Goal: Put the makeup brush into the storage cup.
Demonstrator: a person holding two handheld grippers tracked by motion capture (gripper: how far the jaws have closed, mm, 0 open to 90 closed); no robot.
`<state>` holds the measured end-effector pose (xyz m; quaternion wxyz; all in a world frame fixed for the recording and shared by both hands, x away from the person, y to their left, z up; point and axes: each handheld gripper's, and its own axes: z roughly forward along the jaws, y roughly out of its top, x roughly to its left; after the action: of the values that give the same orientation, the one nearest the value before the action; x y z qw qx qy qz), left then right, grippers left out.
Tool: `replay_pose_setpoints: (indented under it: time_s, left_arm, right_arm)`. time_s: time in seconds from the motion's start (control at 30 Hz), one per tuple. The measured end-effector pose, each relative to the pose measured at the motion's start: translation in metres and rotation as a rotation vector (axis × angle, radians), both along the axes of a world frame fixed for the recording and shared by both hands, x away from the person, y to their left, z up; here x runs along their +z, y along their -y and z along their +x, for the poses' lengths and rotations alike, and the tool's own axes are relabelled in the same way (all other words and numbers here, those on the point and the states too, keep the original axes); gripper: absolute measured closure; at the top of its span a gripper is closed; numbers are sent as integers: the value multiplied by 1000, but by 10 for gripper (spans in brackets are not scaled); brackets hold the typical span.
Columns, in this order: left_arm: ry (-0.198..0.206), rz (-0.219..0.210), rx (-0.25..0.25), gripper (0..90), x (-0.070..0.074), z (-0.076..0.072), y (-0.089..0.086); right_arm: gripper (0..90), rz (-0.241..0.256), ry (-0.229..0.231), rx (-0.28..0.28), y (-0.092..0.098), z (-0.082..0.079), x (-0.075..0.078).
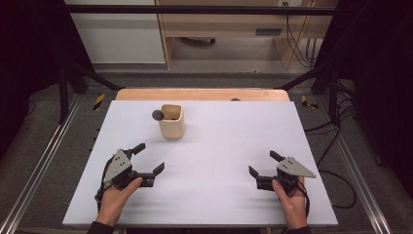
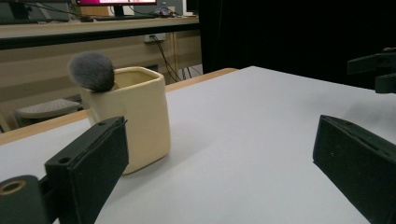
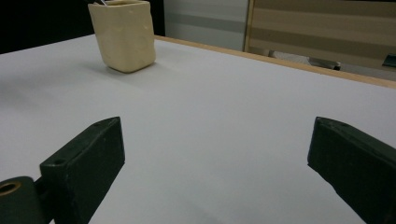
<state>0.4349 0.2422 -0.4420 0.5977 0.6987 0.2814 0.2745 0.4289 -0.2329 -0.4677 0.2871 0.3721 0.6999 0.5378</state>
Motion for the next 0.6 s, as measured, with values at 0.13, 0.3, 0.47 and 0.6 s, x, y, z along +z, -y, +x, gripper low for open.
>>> replay_pose_setpoints:
  time_s: [0.13,0.3,0.47,0.6]
  left_arm:
    - [9,6,13,32,0,-3,-9]
    - [14,0,32,31,-1,-6,-20]
    - [17,-10,54,31,-1,-7,-31]
    - [25,-14,70,31,-2,-10,-37]
  right_arm:
    - [40,1,3,-5,2,-2,1]
    - [38,6,5,-18,6,-4,3]
    - [35,9,5,-29,11,-5,3]
    - [26,11,9,-33,15,-7,4]
